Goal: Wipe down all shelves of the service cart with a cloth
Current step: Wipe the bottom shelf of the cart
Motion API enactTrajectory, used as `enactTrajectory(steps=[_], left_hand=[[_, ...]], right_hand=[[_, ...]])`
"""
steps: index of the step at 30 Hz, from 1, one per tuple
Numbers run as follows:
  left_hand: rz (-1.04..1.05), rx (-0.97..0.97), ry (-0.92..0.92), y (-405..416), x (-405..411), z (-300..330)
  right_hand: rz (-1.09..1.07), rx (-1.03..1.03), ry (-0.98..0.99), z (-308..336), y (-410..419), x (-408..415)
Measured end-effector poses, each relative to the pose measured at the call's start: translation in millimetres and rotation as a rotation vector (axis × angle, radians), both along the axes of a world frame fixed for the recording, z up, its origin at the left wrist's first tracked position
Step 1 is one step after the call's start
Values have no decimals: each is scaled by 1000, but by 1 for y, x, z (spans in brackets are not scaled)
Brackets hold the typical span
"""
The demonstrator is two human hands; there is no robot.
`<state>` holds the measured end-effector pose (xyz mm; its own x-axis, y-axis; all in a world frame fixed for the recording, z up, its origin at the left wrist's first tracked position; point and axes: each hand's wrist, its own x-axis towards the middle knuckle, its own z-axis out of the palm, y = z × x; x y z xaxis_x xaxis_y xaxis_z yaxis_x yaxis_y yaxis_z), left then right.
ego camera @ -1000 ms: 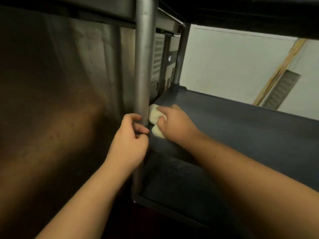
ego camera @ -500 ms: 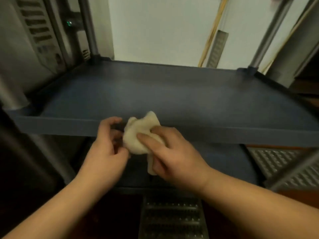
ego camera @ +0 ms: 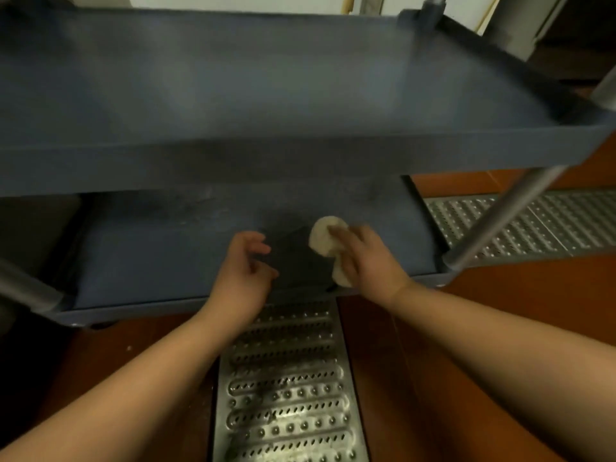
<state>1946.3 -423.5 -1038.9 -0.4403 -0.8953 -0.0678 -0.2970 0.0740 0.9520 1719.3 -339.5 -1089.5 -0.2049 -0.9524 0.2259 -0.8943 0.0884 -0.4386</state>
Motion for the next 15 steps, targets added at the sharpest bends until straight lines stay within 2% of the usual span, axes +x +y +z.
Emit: enactTrajectory(steps=[6, 12, 15], left_hand=[[2, 191, 66, -4, -50, -25], [-88, 287, 57, 6, -75, -34], [-84, 308, 40, 4, -72, -42]], right_hand=[[-416, 57, -77, -13, 11, -69], [-566, 202, -34, -8, 25, -100], [-525, 337, 30, -17, 37, -106]])
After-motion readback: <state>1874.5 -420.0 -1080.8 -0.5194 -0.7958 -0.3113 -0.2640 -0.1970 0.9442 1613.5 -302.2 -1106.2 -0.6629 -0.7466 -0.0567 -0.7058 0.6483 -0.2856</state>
